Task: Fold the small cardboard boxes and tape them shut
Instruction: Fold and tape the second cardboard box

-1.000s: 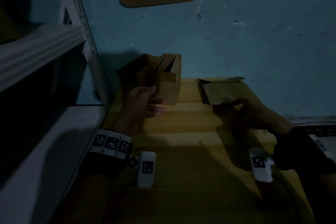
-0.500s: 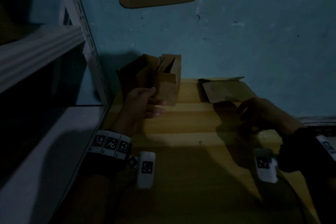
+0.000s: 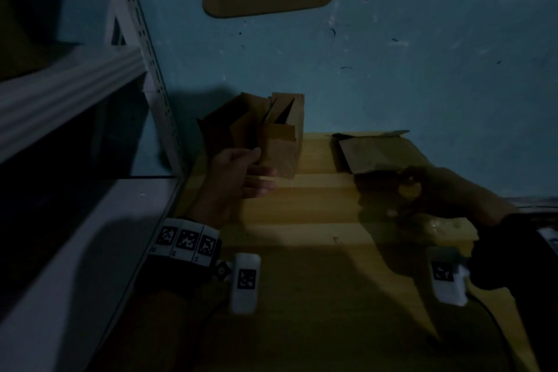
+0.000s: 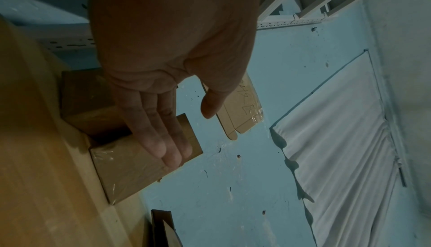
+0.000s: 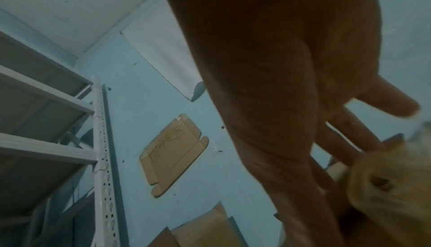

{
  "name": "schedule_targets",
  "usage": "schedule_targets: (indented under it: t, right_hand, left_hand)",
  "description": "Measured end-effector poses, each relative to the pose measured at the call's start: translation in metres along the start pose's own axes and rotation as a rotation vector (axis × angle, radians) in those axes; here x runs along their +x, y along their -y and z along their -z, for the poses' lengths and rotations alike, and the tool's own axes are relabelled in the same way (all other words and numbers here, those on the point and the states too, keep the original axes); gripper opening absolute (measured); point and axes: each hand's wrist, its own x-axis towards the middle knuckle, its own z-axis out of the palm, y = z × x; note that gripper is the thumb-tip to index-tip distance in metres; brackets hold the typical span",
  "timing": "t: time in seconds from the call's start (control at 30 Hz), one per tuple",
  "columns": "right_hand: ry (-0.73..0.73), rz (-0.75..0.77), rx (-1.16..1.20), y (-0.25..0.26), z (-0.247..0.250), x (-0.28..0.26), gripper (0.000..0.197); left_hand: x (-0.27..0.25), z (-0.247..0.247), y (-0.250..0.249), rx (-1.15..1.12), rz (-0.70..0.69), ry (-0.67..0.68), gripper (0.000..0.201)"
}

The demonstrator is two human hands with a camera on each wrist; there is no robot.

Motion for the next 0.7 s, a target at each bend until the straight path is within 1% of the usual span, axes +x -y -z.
schedule_targets:
  t: [0.07,0.13,0.17,0.23,0.3,0.37,0.43,0.5,0.6,0.7]
  right_hand:
    - [-0.133,0.042,0.009,0.001,0.002,0.002,0.074]
    - [-0.247,0.095,-0.029,0.005,0.000,0.007,0.079]
    - [-0.298,0.120,-0.048,0.009,-0.002,0.009,0.078]
    - [-0.381,0.182,-0.052,0.020,-0.008,0.013,0.070]
    - [-0.432,0.241,-0.076,0.029,-0.015,0.016,0.061]
    - [-0.457,0.265,-0.095,0.036,-0.021,0.019,0.054]
    - [-0.482,0.299,-0.081,0.044,-0.025,0.019,0.049]
    - [-0.467,0.313,-0.067,0.056,-0.024,0.018,0.048]
    - [-0.429,0.352,-0.057,0.082,-0.020,0.023,0.057]
    - [-0.407,0.432,0.036,0.114,-0.022,0.032,0.074]
  left_hand:
    - [0.001,0.002,0.000,-0.020,-0.001,-0.012,0.034]
    - [0.001,0.006,-0.002,-0.046,-0.014,-0.053,0.033]
    - [0.000,0.007,-0.003,-0.061,-0.023,-0.077,0.033]
    - [0.000,0.009,-0.003,-0.089,-0.037,-0.121,0.032]
    - [0.000,0.009,-0.003,-0.115,-0.050,-0.159,0.024]
    - [-0.001,0.009,-0.004,-0.144,-0.052,-0.172,0.018]
    - [0.001,0.011,-0.003,-0.168,-0.050,-0.176,0.017]
    - [0.004,0.014,-0.001,-0.178,-0.045,-0.186,0.016]
    - [0.005,0.017,-0.002,-0.211,-0.039,-0.189,0.011]
    - [0.005,0.019,-0.002,-0.250,-0.027,-0.198,0.010]
